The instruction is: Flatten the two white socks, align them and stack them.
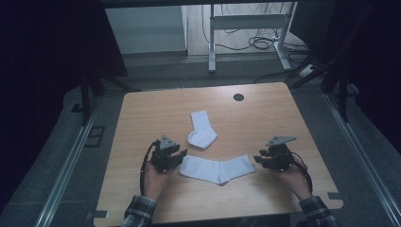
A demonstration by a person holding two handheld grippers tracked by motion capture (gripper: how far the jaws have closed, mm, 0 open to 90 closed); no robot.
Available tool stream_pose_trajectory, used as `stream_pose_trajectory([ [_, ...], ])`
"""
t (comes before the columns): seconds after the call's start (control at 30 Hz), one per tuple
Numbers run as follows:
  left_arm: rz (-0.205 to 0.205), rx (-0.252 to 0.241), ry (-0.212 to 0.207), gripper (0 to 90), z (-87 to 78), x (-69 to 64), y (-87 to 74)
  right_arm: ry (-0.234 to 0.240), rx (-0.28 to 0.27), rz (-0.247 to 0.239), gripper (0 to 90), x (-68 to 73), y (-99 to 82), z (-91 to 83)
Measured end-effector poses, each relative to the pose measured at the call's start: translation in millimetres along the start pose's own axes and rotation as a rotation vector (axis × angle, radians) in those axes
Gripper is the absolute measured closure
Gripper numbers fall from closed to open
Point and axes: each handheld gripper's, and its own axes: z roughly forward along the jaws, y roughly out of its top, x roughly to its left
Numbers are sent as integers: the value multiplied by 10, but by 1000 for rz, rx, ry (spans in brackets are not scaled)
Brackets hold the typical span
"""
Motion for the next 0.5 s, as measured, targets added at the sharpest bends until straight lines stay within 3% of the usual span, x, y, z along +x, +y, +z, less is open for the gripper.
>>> stream_pose_trajectory([
  [0.2,-6,-2,29,566,207,86,216,-42,5,2,506,-132,-77,-6],
  [0.33,-14,10,51,538,354,117,247,-79,8,-5,468,-202,-122,-22],
  [0.5,-17,43,59,514,632,147,232,-85,-3,36,428,-293,-190,-27],
])
